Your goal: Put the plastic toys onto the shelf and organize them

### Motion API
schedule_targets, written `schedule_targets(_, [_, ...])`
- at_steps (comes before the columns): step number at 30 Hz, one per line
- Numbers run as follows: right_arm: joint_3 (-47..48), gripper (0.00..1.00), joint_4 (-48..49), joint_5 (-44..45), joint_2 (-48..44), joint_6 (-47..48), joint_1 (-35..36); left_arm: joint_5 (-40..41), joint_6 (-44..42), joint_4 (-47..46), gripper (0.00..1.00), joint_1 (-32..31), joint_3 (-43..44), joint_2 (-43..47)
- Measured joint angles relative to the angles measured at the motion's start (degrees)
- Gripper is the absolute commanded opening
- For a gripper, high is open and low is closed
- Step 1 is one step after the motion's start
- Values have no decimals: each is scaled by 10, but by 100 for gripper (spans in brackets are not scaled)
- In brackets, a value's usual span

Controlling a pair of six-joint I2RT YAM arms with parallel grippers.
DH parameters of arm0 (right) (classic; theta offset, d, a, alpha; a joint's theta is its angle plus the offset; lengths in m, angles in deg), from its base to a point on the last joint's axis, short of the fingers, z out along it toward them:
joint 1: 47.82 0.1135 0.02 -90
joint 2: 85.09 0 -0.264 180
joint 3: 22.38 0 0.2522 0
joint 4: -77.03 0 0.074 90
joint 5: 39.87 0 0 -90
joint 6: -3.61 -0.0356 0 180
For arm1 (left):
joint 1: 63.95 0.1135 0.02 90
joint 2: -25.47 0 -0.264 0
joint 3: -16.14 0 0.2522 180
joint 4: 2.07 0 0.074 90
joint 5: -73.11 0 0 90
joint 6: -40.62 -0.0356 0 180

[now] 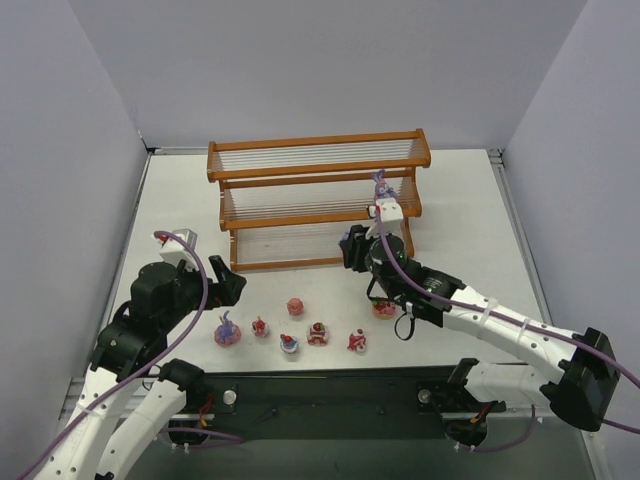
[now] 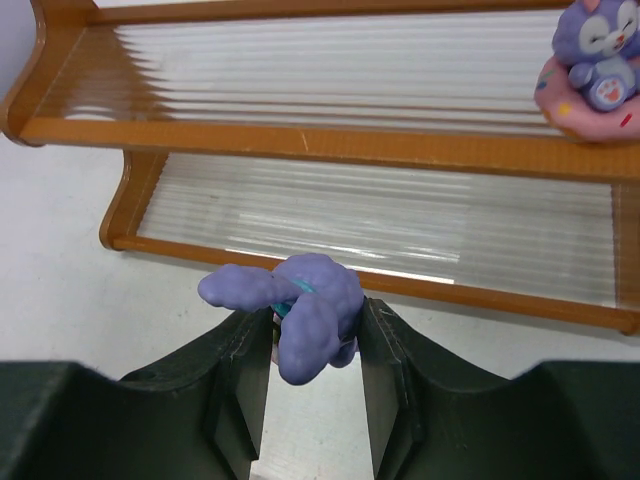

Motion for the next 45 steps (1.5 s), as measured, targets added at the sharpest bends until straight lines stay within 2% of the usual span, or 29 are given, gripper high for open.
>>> schedule_targets(9, [96,0,-10,-91,49,34,-88,0,0,0,97,0,0,-1])
schedule_targets(20, [146,0,14,-173,166,87,-106,0,0,0,97,0,0,-4])
schedule_targets(38, [159,0,130,-192,249,147,-113,0,0,0,97,0,0,-9])
schedule_targets(45, [164,3,173,-178,272,164,-113,0,0,0,97,0,0,-9])
